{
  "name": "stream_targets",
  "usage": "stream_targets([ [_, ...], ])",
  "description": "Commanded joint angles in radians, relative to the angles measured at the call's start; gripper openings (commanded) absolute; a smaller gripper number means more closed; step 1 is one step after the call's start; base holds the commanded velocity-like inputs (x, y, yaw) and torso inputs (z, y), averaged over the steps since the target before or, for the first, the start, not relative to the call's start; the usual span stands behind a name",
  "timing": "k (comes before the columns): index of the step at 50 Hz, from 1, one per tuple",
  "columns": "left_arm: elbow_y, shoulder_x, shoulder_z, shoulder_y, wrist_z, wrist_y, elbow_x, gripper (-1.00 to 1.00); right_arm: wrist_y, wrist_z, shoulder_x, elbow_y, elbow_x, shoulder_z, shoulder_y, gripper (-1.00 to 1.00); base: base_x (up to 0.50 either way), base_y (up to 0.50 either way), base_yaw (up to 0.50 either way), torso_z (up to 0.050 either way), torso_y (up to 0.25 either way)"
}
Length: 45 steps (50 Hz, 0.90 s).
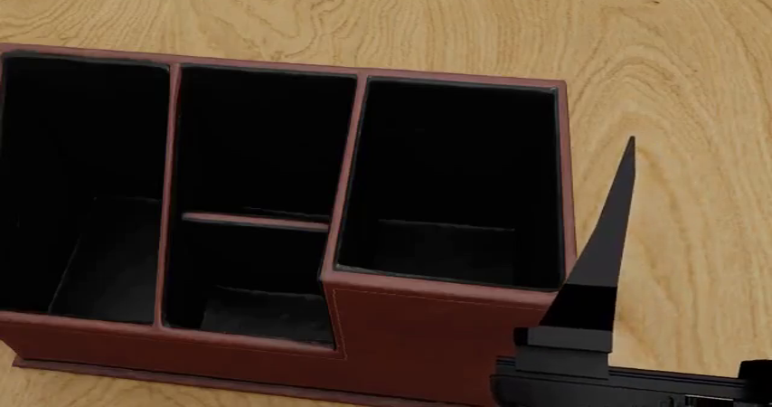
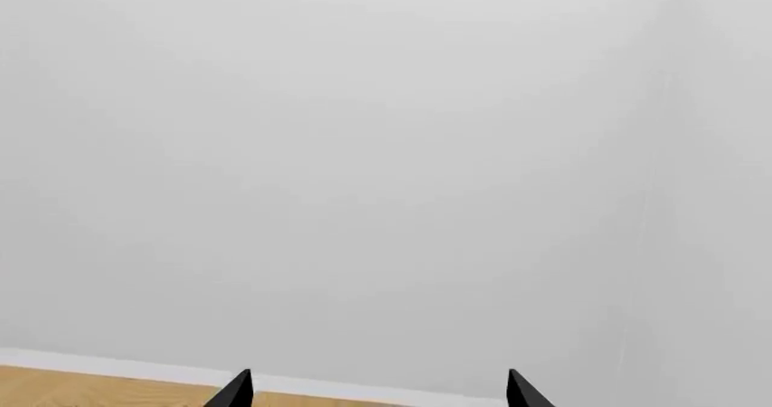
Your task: Pick up the book and place it in the back compartment of the caddy.
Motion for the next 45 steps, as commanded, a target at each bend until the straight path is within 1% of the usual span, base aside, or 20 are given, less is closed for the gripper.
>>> stream_targets([
  [1,-0.037,0.005,0.016,0.005,0.02,0.025,0.029,1.0,0.004,-0.001,-0.005,0.003,0.001,0.013,-0.014,1.0,0.0,0.0,0.0,0.0,0.0],
  [17,-0.054,0.012,0.018,0.008,0.016,0.034,0.029,1.0,0.007,-0.003,0.004,0.0,-0.004,0.027,-0.032,1.0,0.0,0.0,0.0,0.0,-0.003],
  [18,-0.053,0.012,0.017,0.008,0.017,0.035,0.029,-1.0,0.006,-0.003,0.004,0.0,-0.005,0.028,-0.034,1.0,0.0,0.0,0.0,0.0,-0.01],
  [32,-0.03,0.009,0.005,0.016,-0.002,0.044,0.028,-1.0,0.007,-0.005,0.007,-0.001,-0.007,0.04,-0.046,1.0,0.0,0.0,0.0,0.0,-0.001],
  [45,0.039,-0.009,-0.028,0.019,-0.03,0.044,0.003,-1.0,0.013,-0.008,0.014,-0.01,-0.007,0.052,-0.052,1.0,0.0,0.0,0.0,0.0,-0.001],
])
